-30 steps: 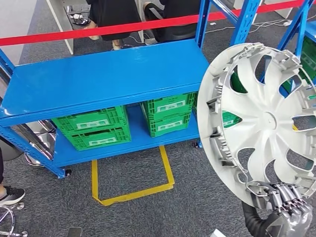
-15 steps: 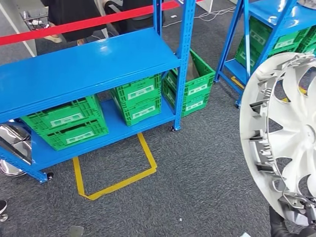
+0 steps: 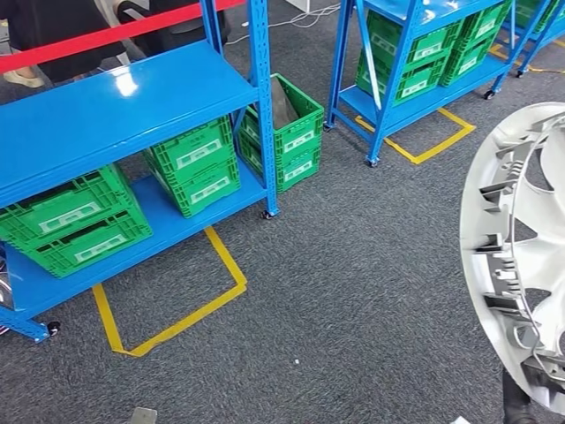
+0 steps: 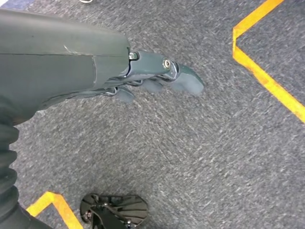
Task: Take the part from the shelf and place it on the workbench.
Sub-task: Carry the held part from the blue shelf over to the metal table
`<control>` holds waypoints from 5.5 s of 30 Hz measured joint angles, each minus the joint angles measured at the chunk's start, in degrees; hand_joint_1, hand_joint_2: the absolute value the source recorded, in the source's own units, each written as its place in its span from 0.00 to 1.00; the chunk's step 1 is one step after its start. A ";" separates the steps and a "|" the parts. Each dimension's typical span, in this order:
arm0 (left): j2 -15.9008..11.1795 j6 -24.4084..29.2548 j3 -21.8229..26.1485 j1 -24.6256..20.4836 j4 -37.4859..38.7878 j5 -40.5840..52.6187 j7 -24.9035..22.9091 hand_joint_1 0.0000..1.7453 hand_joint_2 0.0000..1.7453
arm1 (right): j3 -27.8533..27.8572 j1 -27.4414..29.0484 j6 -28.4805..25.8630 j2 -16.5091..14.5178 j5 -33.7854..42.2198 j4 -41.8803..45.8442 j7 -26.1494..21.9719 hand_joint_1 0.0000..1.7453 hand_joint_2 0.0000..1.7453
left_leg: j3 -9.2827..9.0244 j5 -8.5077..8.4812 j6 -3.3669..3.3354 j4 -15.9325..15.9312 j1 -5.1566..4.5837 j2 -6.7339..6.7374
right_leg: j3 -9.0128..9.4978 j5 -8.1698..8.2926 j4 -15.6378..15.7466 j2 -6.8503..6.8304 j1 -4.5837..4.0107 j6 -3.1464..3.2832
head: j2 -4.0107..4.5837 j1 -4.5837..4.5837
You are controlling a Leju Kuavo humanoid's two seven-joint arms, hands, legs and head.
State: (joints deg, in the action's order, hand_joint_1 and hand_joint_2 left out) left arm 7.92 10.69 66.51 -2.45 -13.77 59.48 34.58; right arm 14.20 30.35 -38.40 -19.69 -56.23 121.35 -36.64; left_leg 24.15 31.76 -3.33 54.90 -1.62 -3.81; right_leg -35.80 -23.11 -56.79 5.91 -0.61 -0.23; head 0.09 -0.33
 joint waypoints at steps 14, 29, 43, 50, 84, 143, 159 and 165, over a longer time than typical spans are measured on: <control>0.34 -0.42 -0.20 -0.58 0.02 1.22 -0.17 0.00 1.00 | 2.90 0.33 0.00 0.00 0.75 0.59 1.78 1.00 1.00 | 10.08 -7.38 1.68 2.03 0.65 10.89 | 11.21 -8.48 0.62 -9.70 1.65 -3.01 | 0.00 -0.49; 0.51 -0.57 -0.23 -0.43 0.04 2.23 -0.08 0.00 1.00 | 3.64 0.86 0.00 -0.02 0.62 1.78 3.65 1.00 1.00 | 2.59 0.05 3.12 3.08 2.29 -0.32 | 0.40 -2.26 -1.44 -0.78 1.42 -0.87 | 0.01 -0.51; 0.50 -1.21 -0.20 -0.69 0.03 1.75 -1.08 0.00 1.00 | 4.22 0.65 0.00 -0.02 0.37 2.30 4.67 1.00 1.00 | 10.34 -6.56 1.84 2.72 1.09 9.96 | 7.13 -6.95 -5.94 -9.06 1.46 -2.99 | 0.01 -1.18; 0.69 -2.03 -0.01 -0.73 0.03 2.12 -1.07 0.00 1.00 | 4.60 0.46 0.00 -0.09 -1.69 2.98 5.42 1.00 1.00 | 12.51 -3.66 4.01 8.39 1.86 7.12 | 10.45 -9.21 2.35 -7.51 0.85 0.67 | 0.01 -0.89; 0.86 -1.08 1.58 -0.36 0.03 3.51 -0.32 0.00 1.00 | 10.83 -3.76 -0.01 -0.35 4.98 8.34 8.49 1.00 1.00 | 7.20 11.33 4.06 18.97 2.12 4.42 | -2.84 -2.82 -4.54 -3.59 0.95 1.42 | 0.00 -0.37; 1.13 -0.25 3.52 -0.52 -0.15 3.69 -0.08 0.00 1.00 | 14.32 -1.11 0.01 -0.61 -2.99 6.04 9.64 1.00 1.00 | 8.98 4.67 3.93 12.80 2.13 5.30 | 2.51 -6.02 -2.64 -5.33 2.24 -0.48 | 0.00 1.42; 0.33 -1.99 3.63 -0.11 -0.15 4.74 0.61 0.00 1.00 | 7.46 2.21 13.89 3.49 -23.57 -4.64 18.58 1.00 1.00 | 6.00 -4.13 0.29 0.17 0.87 4.29 | -3.67 -11.31 -12.50 -4.80 1.71 -2.06 | 0.01 0.74; 0.10 -2.58 3.64 -0.22 -0.17 5.35 0.60 0.00 1.00 | 3.44 2.02 19.05 10.82 -25.95 -8.23 25.43 1.00 1.00 | 5.34 -2.59 1.79 1.26 1.18 8.70 | 1.25 -5.51 -3.84 -8.91 2.08 -3.51 | 0.02 0.54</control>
State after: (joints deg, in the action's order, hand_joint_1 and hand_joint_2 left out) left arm 8.02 8.11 70.15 -2.67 -13.94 64.84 35.18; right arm 17.64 32.37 -19.35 -8.87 -82.18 113.12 -11.21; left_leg 29.49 29.16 -1.53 56.16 -0.44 4.89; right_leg -34.55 -28.62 -60.63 -3.00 1.46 -3.74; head 0.10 0.21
